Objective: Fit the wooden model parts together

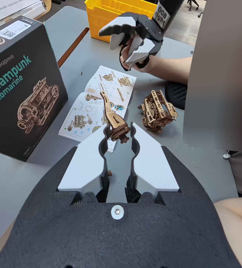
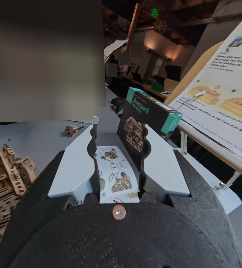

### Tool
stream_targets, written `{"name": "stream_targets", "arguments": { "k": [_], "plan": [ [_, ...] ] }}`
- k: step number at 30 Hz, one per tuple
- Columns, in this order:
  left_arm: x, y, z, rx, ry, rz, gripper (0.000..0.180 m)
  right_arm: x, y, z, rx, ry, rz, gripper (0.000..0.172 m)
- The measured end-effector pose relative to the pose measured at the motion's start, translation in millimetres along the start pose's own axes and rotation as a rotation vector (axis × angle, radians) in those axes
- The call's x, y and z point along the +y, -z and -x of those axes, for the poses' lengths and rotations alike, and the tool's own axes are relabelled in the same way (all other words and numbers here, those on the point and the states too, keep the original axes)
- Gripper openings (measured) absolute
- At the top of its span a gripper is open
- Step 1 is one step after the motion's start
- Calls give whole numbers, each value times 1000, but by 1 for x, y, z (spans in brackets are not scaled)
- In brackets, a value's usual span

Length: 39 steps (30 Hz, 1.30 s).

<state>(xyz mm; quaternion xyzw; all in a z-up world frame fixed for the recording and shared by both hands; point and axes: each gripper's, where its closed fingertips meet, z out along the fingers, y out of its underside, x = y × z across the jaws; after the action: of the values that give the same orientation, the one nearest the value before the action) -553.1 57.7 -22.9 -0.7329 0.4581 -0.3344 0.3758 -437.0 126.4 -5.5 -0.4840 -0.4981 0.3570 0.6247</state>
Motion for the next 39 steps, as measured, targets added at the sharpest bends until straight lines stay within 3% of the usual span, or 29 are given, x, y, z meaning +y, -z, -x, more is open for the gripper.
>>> {"name": "stream_targets", "arguments": {
  "k": [1, 5, 10, 15, 39],
  "plan": [
    [2, 2, 2, 6, 25, -9, 26, -1, 8, -10, 95, 40, -71, 62],
    [-3, 3, 4, 51, 62, -75, 26, 14, 20, -23, 202, 114, -41, 62],
    [9, -7, 9, 58, 84, -15, 26, 30, 14, -18, 170, 99, 18, 62],
    [8, 3, 9, 43, 73, -49, 26, 44, 11, -15, 161, 151, 86, 62],
    [8, -10, 15, 63, 106, -41, 26, 59, 7, -12, 124, 134, 140, 54]
  ]
}}
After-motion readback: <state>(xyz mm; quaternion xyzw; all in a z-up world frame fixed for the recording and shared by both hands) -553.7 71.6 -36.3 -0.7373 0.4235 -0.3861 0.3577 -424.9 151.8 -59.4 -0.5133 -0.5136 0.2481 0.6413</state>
